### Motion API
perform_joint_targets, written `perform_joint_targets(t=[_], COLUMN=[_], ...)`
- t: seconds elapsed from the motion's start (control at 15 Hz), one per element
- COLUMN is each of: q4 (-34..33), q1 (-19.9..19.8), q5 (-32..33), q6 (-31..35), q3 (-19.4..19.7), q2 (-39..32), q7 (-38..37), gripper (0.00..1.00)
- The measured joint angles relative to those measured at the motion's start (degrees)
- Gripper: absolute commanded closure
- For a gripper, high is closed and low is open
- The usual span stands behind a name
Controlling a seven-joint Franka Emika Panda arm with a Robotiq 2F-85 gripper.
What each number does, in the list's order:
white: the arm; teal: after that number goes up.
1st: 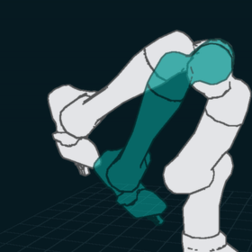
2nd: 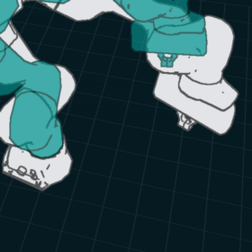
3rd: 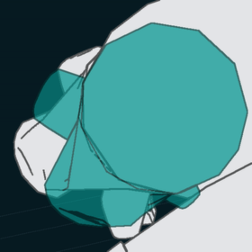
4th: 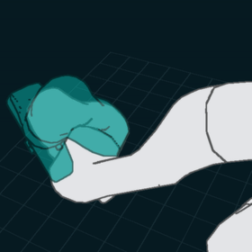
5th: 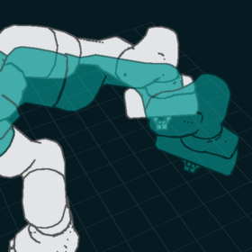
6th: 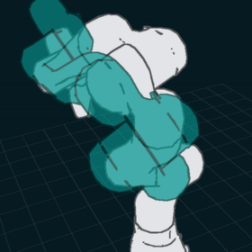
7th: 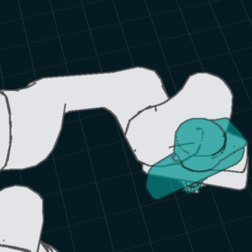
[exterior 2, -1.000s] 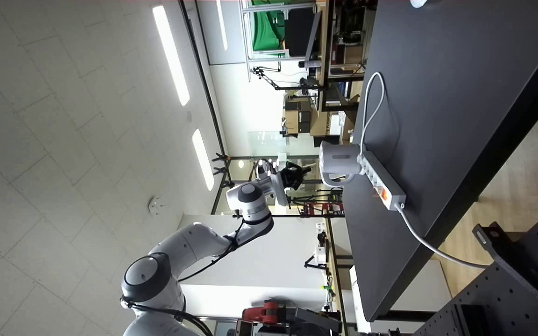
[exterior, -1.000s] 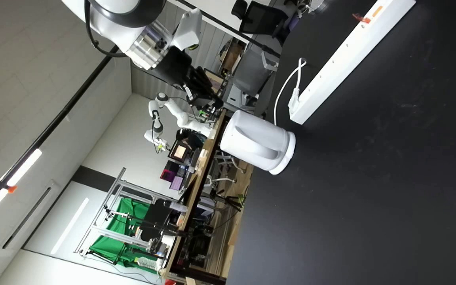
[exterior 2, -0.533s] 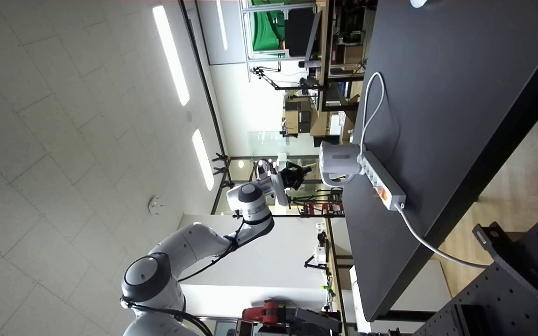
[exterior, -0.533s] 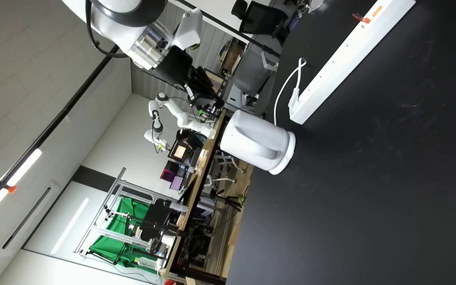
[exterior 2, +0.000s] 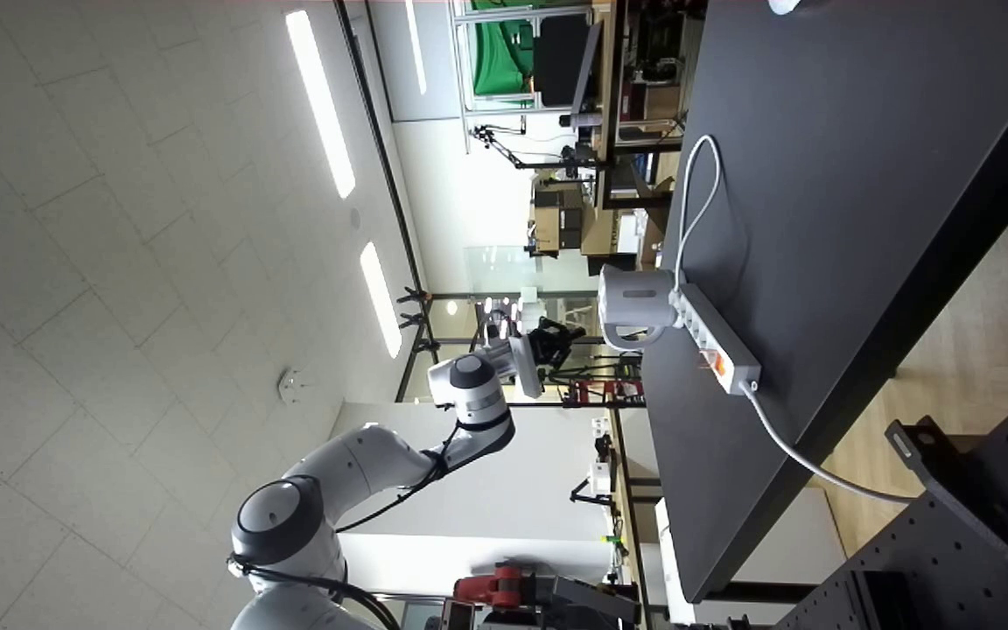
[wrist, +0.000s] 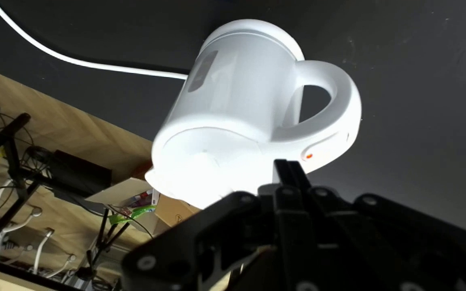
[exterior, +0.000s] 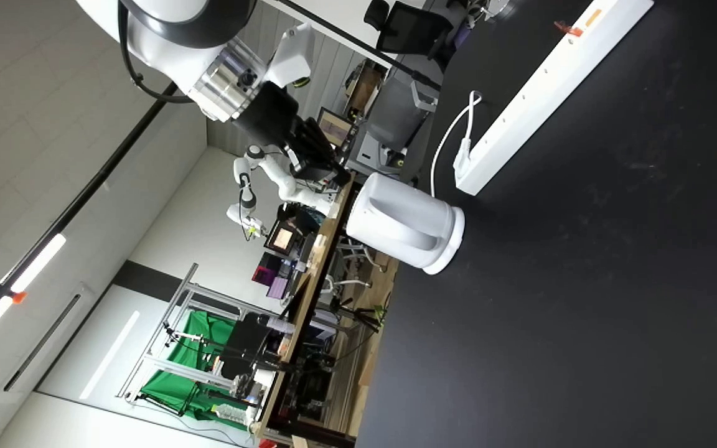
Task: Turn on the extension cable, turn on the electric kettle then turn it off
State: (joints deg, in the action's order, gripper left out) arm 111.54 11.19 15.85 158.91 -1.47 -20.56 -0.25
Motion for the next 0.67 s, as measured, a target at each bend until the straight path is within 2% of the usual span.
perform_joint_targets(t=[0.67], q4=[0.5], q1=[0.0], q5=[-0.5], q6=[-0.1], q3=[-1.7], q2=[-1.0], q7=[2.2], gripper=[1.00])
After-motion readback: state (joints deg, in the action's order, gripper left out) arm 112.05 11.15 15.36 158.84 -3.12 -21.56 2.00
